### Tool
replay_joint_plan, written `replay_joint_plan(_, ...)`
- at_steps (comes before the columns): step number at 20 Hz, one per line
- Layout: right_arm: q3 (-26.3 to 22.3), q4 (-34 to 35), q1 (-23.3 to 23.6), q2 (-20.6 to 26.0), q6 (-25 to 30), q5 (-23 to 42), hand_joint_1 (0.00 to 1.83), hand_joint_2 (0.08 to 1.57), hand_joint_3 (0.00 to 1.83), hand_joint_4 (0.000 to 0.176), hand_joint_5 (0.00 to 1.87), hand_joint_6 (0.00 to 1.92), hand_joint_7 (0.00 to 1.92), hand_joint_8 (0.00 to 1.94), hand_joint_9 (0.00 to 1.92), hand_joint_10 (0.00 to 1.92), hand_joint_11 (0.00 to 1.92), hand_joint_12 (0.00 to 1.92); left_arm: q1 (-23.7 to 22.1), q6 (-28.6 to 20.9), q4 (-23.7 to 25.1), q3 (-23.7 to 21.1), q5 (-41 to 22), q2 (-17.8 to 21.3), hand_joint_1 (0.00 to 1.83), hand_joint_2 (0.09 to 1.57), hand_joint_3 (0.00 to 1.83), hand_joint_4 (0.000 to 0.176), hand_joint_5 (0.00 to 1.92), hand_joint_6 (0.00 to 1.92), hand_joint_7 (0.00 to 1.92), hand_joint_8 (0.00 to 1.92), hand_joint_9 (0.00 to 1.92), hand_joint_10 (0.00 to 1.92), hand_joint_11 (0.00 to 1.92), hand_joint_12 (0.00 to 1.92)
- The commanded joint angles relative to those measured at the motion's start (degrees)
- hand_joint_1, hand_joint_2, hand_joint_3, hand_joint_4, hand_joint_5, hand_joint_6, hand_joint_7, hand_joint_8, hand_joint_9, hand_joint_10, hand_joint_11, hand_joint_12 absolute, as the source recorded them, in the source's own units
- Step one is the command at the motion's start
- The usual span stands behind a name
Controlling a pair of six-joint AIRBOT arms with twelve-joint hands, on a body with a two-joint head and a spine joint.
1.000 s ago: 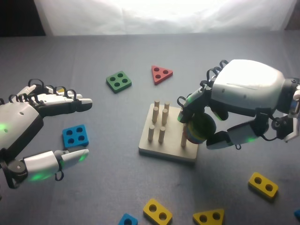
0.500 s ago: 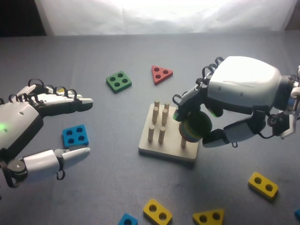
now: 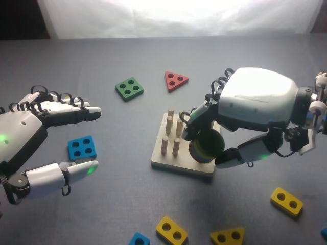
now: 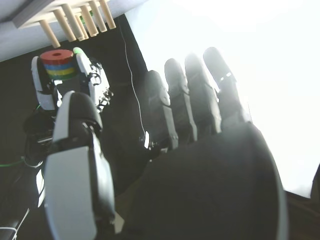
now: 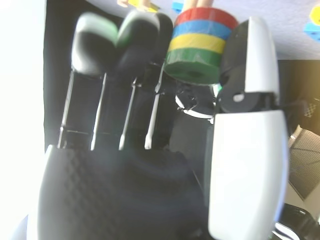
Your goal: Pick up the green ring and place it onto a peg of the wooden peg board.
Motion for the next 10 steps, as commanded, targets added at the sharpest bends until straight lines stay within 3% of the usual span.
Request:
replay_joint_plan(1, -0.23, 1.57, 1.00, -0.24, 0.23, 5.98, 1.18, 1.06, 0.00, 0.000, 1.09, 0.80, 1.07, 1.26, 1.19, 1.63, 1.23, 1.83, -0.59, -0.46, 0.85, 0.15, -7.44, -0.55, 0.78, 1.10, 0.00, 0.036, 0.59, 0.00, 0.49, 0.00, 0.37, 0.00, 0.00, 0.95)
replay_joint_plan(2, -0.23, 1.40, 1.00, -0.24, 0.23, 5.76, 1.18, 1.06, 0.00, 0.000, 1.09, 0.81, 1.08, 1.13, 1.17, 1.51, 1.17, 1.76, -0.59, -0.47, 0.85, 0.15, -7.44, -0.56, 0.76, 1.10, 0.00, 0.040, 0.59, 0.00, 0.49, 0.00, 0.37, 0.00, 0.00, 0.97)
replay_joint_plan(3, -0.22, 1.31, 1.00, -0.24, 0.23, 5.59, 1.18, 1.06, 0.00, 0.000, 1.09, 0.81, 1.08, 1.13, 1.17, 1.51, 1.17, 1.76, -0.59, -0.47, 0.85, 0.15, -7.44, -0.56, 0.76, 1.10, 0.00, 0.040, 0.59, 0.00, 0.49, 0.00, 0.37, 0.00, 0.00, 0.97)
replay_joint_plan(4, -0.21, 1.24, 1.00, -0.24, 0.23, 5.43, 1.18, 1.07, 0.00, 0.000, 1.08, 0.82, 1.12, 0.96, 1.18, 1.40, 1.17, 1.71, -0.58, -0.47, 0.85, 0.14, -7.43, -0.56, 0.75, 1.11, 0.00, 0.039, 0.59, 0.00, 0.48, 0.00, 0.37, 0.00, 0.00, 0.97)
replay_joint_plan(5, -0.18, 1.24, 1.00, -0.24, 0.23, 5.36, 1.26, 1.06, 0.00, 0.000, 1.06, 0.72, 1.17, 0.89, 1.19, 1.27, 1.16, 1.63, -0.58, -0.47, 0.84, 0.13, -7.43, -0.56, 0.75, 1.11, 0.00, 0.032, 0.60, 0.00, 0.49, 0.00, 0.38, 0.00, 0.00, 0.97)
replay_joint_plan(6, -0.17, 1.24, 1.00, -0.24, 0.23, 5.31, 1.28, 1.06, 0.00, 0.000, 1.08, 0.64, 1.15, 0.95, 1.18, 1.23, 1.14, 1.61, -0.58, -0.47, 0.83, 0.13, -7.44, -0.57, 0.75, 1.11, 0.00, 0.024, 0.59, 0.00, 0.48, 0.00, 0.37, 0.00, 0.00, 0.97)
replay_joint_plan(7, -0.15, 1.24, 1.00, -0.23, 0.23, 5.29, 1.18, 1.08, 0.00, 0.000, 1.04, 0.85, 0.97, 1.13, 1.09, 1.44, 1.10, 1.74, -0.58, -0.47, 0.82, 0.14, -7.44, -0.57, 0.74, 1.11, 0.00, 0.022, 0.59, 0.00, 0.48, 0.00, 0.37, 0.00, 0.00, 1.00)
replay_joint_plan(8, -0.15, 1.24, 1.00, -0.23, 0.23, 5.29, 1.14, 1.10, 0.00, 0.000, 1.01, 0.93, 0.85, 1.28, 1.02, 1.62, 1.06, 1.85, -0.58, -0.47, 0.82, 0.14, -7.45, -0.57, 0.75, 1.11, 0.00, 0.023, 0.59, 0.00, 0.48, 0.00, 0.37, 0.00, 0.00, 1.01)
replay_joint_plan(9, -0.16, 1.27, 1.00, -0.22, 0.23, 5.29, 1.18, 1.15, 0.00, 0.000, 0.96, 0.99, 0.85, 1.23, 0.88, 1.27, 0.86, 1.62, -0.58, -0.47, 0.82, 0.14, -7.48, -0.57, 0.75, 1.11, 0.00, 0.029, 0.59, 0.00, 0.48, 0.00, 0.36, 0.00, 0.00, 0.93)
replay_joint_plan(10, -0.17, 1.35, 1.00, -0.21, 0.23, 5.31, 1.11, 1.12, 0.00, 0.000, 0.96, 1.01, 0.80, 0.60, 0.79, 0.82, 0.68, 1.30, -0.57, -0.47, 0.82, 0.14, -7.48, -0.58, 0.74, 1.12, 0.00, 0.024, 0.59, 0.00, 0.47, 0.00, 0.37, 0.01, 0.00, 0.94)
